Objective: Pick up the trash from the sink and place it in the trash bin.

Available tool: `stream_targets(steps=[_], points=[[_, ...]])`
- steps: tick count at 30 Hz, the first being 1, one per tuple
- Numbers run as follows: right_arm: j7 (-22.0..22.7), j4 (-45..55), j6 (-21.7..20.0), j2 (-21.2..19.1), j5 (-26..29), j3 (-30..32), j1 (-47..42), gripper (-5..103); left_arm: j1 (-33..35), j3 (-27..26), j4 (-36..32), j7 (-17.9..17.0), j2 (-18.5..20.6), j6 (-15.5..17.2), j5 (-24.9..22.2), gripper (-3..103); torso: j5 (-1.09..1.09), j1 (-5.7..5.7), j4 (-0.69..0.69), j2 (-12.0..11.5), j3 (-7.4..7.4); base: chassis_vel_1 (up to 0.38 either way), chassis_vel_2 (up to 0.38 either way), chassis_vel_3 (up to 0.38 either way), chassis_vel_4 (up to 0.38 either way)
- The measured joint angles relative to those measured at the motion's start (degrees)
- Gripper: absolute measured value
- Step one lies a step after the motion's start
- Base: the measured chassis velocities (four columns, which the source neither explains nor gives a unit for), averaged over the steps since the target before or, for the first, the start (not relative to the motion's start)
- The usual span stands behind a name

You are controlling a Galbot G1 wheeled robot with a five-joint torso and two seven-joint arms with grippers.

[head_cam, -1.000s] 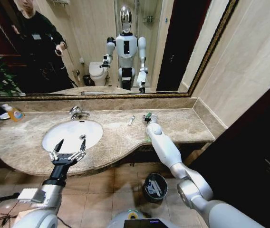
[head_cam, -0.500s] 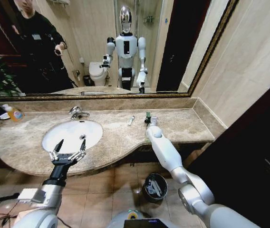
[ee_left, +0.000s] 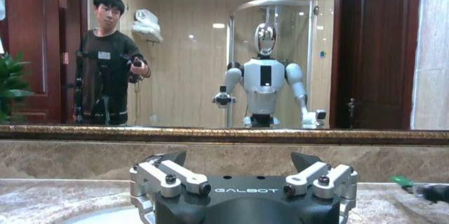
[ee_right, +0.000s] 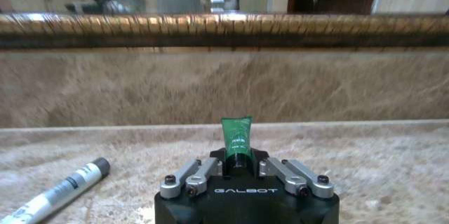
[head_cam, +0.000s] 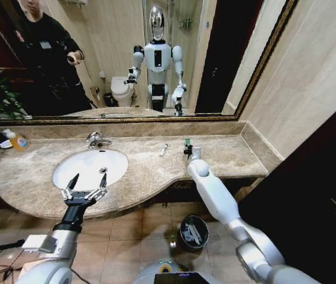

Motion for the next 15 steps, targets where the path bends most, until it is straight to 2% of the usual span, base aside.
stream_targets(steps=[6, 9, 10, 12, 13, 14, 15], points=[[-0.9, 9.2, 0.4, -4.6, 2.6, 0.7, -5.5, 21, 0.0, 0.0, 0.0, 0.0, 0.0, 0.0, 0.0, 100, 0.00, -0.01, 0.00, 0.0, -0.01, 0.000, 0.000, 0.000, 0.000], [-6.1, 14.9, 2.5, -7.4, 2.6, 2.8, -11.1, 21, 0.0, 0.0, 0.0, 0.0, 0.0, 0.0, 0.0, 100, 0.00, -0.01, -0.01, 0.0, -0.01, 0.000, 0.000, 0.000, 0.000], [-6.1, 14.9, 2.5, -7.4, 2.6, 2.8, -11.1, 21, 0.0, 0.0, 0.0, 0.0, 0.0, 0.0, 0.0, 100, 0.00, -0.01, -0.01, 0.0, -0.01, 0.000, 0.000, 0.000, 0.000], [-11.4, 18.1, 5.6, -9.2, 1.5, 4.8, -15.8, 21, 0.0, 0.0, 0.0, 0.0, 0.0, 0.0, 0.0, 100, 0.00, -0.01, -0.01, 0.0, -0.01, 0.000, 0.000, 0.000, 0.000], [-13.2, 19.2, 6.8, -9.8, 1.0, 5.7, -17.6, 21, 0.0, 0.0, 0.0, 0.0, 0.0, 0.0, 0.0, 100, 0.00, -0.01, -0.01, 0.0, -0.01, 0.000, 0.000, 0.000, 0.000], [-13.2, 19.2, 6.8, -9.8, 1.0, 5.7, -17.6, 21, 0.0, 0.0, 0.0, 0.0, 0.0, 0.0, 0.0, 100, 0.00, -0.01, -0.01, 0.0, -0.01, 0.000, 0.000, 0.000, 0.000], [-15.9, 21.2, 8.8, -10.6, 0.4, 7.1, -20.5, 21, 0.0, 0.0, 0.0, 0.0, 0.0, 0.0, 0.0, 100, 0.00, -0.01, -0.01, 0.0, -0.01, 0.000, 0.000, 0.000, 0.000]])
